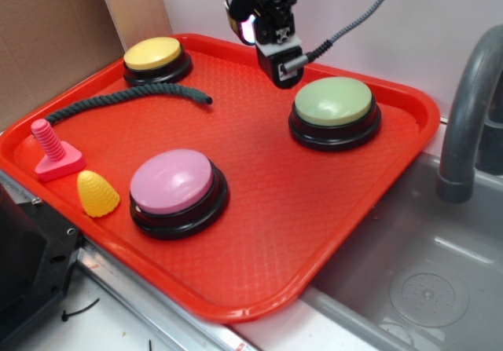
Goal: Push the green button.
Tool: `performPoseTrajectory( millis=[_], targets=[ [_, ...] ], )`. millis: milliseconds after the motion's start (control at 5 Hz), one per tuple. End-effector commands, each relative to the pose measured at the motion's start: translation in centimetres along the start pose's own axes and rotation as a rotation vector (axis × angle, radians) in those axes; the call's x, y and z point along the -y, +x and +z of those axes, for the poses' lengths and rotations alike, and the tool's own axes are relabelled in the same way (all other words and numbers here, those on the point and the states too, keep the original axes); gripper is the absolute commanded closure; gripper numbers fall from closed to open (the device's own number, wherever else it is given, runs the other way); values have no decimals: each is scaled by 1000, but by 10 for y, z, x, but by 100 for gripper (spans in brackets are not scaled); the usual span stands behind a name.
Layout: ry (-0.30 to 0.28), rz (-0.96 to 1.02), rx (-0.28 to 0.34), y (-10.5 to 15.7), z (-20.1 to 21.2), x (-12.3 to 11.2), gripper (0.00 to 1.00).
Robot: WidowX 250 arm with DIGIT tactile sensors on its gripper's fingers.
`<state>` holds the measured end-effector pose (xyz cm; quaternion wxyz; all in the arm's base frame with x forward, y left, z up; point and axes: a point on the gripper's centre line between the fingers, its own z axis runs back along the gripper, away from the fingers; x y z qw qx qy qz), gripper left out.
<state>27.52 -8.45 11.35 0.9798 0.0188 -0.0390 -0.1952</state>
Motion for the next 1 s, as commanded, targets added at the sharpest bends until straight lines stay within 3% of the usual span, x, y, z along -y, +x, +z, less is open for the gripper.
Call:
performPoseTrajectory(
  millis=[0,200,800],
  targets=[
    [41,60,70,5,45,-2,0],
    [67,78,39,-2,59,-1,0],
    [48,98,26,-13,86,6,0]
  ],
)
